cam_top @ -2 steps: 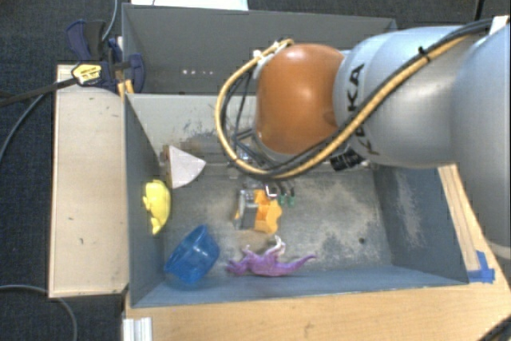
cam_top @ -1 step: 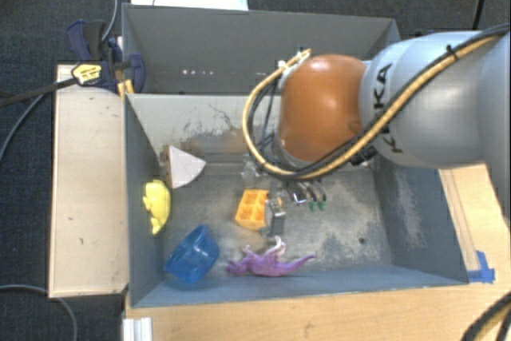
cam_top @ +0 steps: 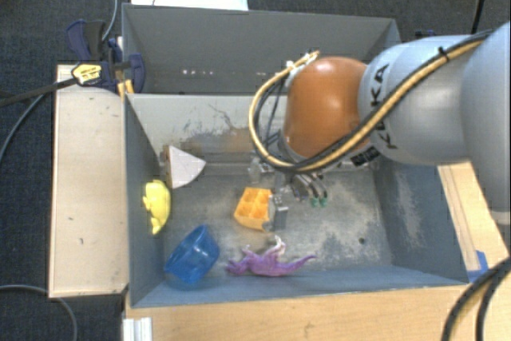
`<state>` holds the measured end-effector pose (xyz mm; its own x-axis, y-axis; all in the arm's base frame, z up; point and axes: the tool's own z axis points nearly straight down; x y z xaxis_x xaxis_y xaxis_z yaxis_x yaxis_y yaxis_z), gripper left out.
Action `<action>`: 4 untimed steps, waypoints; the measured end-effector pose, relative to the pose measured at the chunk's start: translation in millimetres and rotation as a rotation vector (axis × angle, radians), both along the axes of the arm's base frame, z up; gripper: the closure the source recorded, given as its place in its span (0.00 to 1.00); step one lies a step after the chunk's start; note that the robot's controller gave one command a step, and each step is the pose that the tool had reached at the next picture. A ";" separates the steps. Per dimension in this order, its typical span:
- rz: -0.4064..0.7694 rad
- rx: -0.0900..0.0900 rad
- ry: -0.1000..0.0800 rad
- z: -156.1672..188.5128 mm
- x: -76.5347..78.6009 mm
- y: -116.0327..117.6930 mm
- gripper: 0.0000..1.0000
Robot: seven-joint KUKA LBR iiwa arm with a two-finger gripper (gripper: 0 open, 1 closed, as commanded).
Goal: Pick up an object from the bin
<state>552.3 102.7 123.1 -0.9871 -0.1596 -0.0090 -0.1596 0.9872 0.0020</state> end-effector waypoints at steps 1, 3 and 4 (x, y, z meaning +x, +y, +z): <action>-0.144 0.000 0.006 -51.1 -8.6 -0.4 0.00; -0.102 0.002 -0.003 -52.6 5.9 -10.0 1.00; -0.103 0.002 0.000 -48.7 4.8 -10.1 1.00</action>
Offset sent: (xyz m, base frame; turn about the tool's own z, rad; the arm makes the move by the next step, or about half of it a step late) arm 0.0051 -0.0099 -0.0531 0.0980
